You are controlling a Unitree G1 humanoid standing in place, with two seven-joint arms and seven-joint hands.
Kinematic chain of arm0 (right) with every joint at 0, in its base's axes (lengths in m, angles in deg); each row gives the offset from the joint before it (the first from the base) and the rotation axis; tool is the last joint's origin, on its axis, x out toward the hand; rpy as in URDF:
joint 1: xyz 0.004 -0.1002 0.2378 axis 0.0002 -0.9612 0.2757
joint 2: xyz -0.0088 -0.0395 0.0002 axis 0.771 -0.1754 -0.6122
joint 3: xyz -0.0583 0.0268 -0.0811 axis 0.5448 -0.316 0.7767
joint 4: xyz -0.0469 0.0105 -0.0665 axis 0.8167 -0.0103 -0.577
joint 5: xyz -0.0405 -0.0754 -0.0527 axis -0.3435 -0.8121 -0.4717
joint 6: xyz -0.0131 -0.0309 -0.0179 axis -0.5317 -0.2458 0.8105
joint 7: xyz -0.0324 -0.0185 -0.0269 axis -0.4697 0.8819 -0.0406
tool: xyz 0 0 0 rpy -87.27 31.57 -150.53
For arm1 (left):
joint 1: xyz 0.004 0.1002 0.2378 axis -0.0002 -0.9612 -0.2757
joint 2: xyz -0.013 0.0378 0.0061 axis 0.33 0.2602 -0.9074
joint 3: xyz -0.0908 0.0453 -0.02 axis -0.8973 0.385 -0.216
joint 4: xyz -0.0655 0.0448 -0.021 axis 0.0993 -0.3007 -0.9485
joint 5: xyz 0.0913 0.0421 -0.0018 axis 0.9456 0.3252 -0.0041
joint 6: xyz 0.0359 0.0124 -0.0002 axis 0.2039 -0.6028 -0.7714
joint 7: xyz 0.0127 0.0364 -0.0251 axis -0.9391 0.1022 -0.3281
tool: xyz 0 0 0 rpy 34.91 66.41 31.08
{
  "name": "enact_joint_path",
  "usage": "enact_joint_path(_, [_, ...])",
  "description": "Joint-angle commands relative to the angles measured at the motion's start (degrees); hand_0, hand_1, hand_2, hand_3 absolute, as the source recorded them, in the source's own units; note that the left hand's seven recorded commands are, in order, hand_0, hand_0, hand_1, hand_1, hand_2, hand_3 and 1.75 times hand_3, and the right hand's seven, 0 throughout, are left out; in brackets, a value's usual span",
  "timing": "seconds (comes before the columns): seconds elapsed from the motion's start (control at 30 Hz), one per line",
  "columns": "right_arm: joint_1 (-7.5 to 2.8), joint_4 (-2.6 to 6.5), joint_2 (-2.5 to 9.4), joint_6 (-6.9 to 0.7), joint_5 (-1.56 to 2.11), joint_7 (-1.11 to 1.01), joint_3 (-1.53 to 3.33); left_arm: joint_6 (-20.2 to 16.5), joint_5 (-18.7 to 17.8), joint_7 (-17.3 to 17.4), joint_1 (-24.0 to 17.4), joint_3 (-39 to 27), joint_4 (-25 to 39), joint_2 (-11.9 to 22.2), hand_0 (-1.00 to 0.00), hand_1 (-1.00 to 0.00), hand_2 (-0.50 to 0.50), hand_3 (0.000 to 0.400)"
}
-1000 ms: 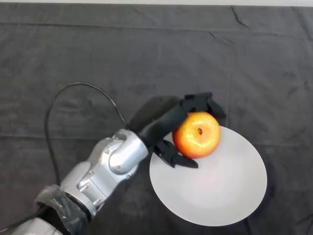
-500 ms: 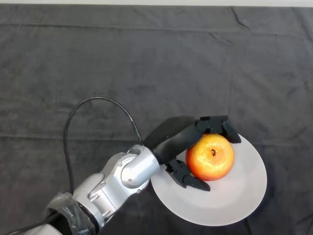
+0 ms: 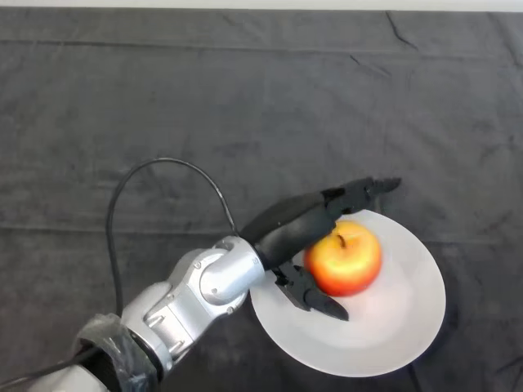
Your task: Move the apple to the plate
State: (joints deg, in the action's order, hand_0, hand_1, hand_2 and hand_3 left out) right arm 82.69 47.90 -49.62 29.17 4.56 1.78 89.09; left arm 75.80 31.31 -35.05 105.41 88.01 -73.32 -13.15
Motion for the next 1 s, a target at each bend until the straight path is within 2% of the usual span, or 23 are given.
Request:
enact_joint_path(0.03, [-2.58,-0.62,-0.37,-0.48,0.52,-0.46,-0.77,1.9,-1.1,0.2,-0.8,-2.8,4.3,3.1,0.00,0.00,0.00,0.000])
enact_joint_path(0.23, [-2.63,-0.71,-0.37,-0.50,0.53,-0.47,-0.79,5.7,-1.4,-1.7,-2.5,-7.9,4.3,6.1,0.00,0.00,0.00,0.000])
enact_joint_path(0.43, [-2.66,-0.77,-0.37,-0.53,0.53,-0.48,-0.80,9.3,-1.4,-3.4,-3.2,-12.4,1.6,8.2,0.00,0.00,0.00,0.000])
enact_joint_path(1.0, [-2.53,-0.56,-0.37,-0.48,0.49,-0.48,-0.79,18.4,-0.4,-7.2,-1.4,-22.2,-15.2,13.6,0.00,0.00,0.00,0.000])
